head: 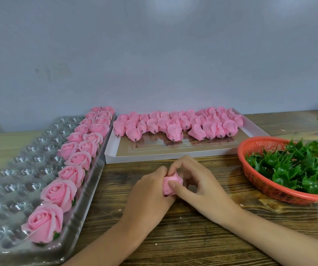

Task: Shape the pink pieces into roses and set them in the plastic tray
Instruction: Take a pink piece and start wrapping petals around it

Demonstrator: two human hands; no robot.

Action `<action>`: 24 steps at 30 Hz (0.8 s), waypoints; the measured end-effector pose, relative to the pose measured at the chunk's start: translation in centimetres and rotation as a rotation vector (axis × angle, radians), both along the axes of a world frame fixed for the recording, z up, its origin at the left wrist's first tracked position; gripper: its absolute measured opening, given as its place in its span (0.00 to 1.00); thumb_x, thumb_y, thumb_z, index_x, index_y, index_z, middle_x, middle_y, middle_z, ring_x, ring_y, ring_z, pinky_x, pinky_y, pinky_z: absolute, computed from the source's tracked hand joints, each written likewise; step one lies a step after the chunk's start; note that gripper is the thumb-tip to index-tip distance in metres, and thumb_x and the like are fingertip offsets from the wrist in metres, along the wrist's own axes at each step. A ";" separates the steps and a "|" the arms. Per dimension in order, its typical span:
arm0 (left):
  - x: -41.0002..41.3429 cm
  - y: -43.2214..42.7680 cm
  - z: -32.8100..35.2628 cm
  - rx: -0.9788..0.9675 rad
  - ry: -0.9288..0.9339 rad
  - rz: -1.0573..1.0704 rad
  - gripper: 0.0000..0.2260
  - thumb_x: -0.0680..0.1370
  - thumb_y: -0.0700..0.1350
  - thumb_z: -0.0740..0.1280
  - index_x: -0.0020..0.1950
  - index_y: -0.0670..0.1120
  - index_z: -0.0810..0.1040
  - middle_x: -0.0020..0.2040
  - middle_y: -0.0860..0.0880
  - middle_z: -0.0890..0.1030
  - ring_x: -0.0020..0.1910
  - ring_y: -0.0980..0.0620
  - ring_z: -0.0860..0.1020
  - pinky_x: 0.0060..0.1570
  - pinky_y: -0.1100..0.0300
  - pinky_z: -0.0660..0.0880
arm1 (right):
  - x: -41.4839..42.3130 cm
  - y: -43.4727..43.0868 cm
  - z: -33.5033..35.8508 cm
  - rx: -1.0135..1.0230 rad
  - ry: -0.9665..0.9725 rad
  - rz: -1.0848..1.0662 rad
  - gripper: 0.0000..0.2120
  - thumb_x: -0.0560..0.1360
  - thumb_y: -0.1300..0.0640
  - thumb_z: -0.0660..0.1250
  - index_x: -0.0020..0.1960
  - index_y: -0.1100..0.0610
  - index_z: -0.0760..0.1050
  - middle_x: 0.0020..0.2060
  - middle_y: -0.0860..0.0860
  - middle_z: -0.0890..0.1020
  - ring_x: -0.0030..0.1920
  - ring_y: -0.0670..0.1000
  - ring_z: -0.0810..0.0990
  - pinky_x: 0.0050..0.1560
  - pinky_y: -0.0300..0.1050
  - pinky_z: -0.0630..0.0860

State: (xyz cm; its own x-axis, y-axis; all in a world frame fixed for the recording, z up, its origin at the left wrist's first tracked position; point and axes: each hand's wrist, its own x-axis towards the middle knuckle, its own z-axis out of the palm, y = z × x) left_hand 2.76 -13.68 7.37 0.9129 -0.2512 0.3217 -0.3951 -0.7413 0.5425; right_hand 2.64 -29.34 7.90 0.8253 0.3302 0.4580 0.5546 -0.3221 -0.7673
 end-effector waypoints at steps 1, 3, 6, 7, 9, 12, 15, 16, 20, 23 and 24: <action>0.0 0.0 -0.1 -0.007 0.002 0.000 0.09 0.74 0.54 0.69 0.50 0.54 0.72 0.42 0.58 0.78 0.40 0.61 0.76 0.39 0.59 0.77 | 0.0 0.0 0.0 0.004 0.007 0.000 0.05 0.74 0.55 0.68 0.49 0.51 0.76 0.43 0.43 0.75 0.41 0.48 0.75 0.40 0.44 0.73; 0.1 0.0 -0.1 -0.017 0.010 -0.004 0.10 0.74 0.55 0.69 0.50 0.54 0.72 0.42 0.58 0.78 0.39 0.61 0.77 0.39 0.59 0.77 | 0.1 0.0 -0.1 0.011 0.015 0.008 0.05 0.74 0.57 0.68 0.49 0.52 0.76 0.43 0.43 0.74 0.42 0.49 0.75 0.41 0.46 0.74; 0.1 0.1 -0.2 -0.030 0.032 -0.016 0.10 0.73 0.55 0.69 0.51 0.55 0.74 0.42 0.58 0.79 0.40 0.62 0.77 0.39 0.62 0.77 | 0.0 0.0 -0.1 0.005 0.001 0.033 0.05 0.75 0.58 0.69 0.50 0.53 0.76 0.45 0.46 0.75 0.45 0.50 0.76 0.43 0.50 0.76; 0.1 0.1 -0.2 -0.032 0.038 -0.024 0.09 0.73 0.55 0.68 0.51 0.56 0.74 0.41 0.59 0.79 0.39 0.63 0.77 0.39 0.64 0.76 | 0.0 -0.1 0.0 -0.010 -0.018 0.045 0.05 0.75 0.58 0.69 0.50 0.53 0.77 0.46 0.46 0.76 0.46 0.51 0.77 0.44 0.49 0.76; 0.2 0.0 0.0 -0.033 0.044 -0.034 0.04 0.74 0.54 0.68 0.47 0.58 0.75 0.39 0.61 0.78 0.38 0.64 0.77 0.38 0.69 0.74 | 0.0 -0.1 0.0 -0.046 -0.064 0.081 0.05 0.76 0.60 0.70 0.51 0.53 0.77 0.47 0.47 0.76 0.49 0.51 0.77 0.46 0.46 0.76; 0.4 0.1 0.2 -0.077 0.102 -0.060 0.08 0.74 0.51 0.69 0.40 0.62 0.72 0.37 0.61 0.78 0.39 0.65 0.77 0.37 0.72 0.72 | 0.0 -0.1 0.1 -0.071 -0.103 0.118 0.05 0.77 0.61 0.70 0.51 0.54 0.79 0.49 0.46 0.77 0.52 0.51 0.77 0.50 0.45 0.76; 0.6 0.2 0.4 -0.118 0.166 -0.087 0.05 0.73 0.51 0.71 0.42 0.60 0.75 0.38 0.59 0.80 0.40 0.64 0.78 0.40 0.69 0.75 | 0.0 -0.1 0.1 -0.054 -0.105 0.102 0.06 0.76 0.61 0.72 0.51 0.54 0.79 0.48 0.45 0.77 0.51 0.50 0.77 0.50 0.43 0.75; 0.6 0.2 0.4 -0.128 0.157 -0.083 0.05 0.73 0.51 0.71 0.42 0.59 0.76 0.38 0.58 0.80 0.39 0.63 0.78 0.40 0.67 0.75 | 0.0 0.0 0.1 -0.049 -0.109 0.081 0.06 0.75 0.60 0.72 0.51 0.54 0.79 0.48 0.45 0.77 0.50 0.50 0.77 0.49 0.42 0.75; 0.5 0.2 -0.1 -0.119 0.062 -0.037 0.03 0.74 0.49 0.69 0.45 0.54 0.77 0.39 0.56 0.80 0.39 0.61 0.78 0.40 0.61 0.76 | 0.0 0.1 0.0 -0.051 -0.111 0.000 0.09 0.73 0.56 0.75 0.50 0.53 0.77 0.45 0.46 0.77 0.46 0.48 0.76 0.45 0.35 0.70; 0.3 0.2 -0.2 -0.039 0.016 -0.067 0.08 0.74 0.52 0.67 0.51 0.53 0.75 0.43 0.58 0.78 0.41 0.62 0.77 0.43 0.60 0.76 | -0.1 0.0 0.0 -0.051 -0.100 -0.009 0.08 0.74 0.55 0.75 0.49 0.53 0.77 0.44 0.45 0.76 0.44 0.47 0.76 0.44 0.35 0.69; 0.3 0.2 -0.2 -0.035 0.014 -0.078 0.08 0.75 0.52 0.67 0.52 0.52 0.75 0.43 0.58 0.78 0.42 0.62 0.77 0.44 0.60 0.76 | -0.1 0.0 0.0 -0.054 -0.099 -0.009 0.07 0.74 0.55 0.74 0.49 0.52 0.76 0.44 0.44 0.76 0.44 0.47 0.75 0.43 0.37 0.70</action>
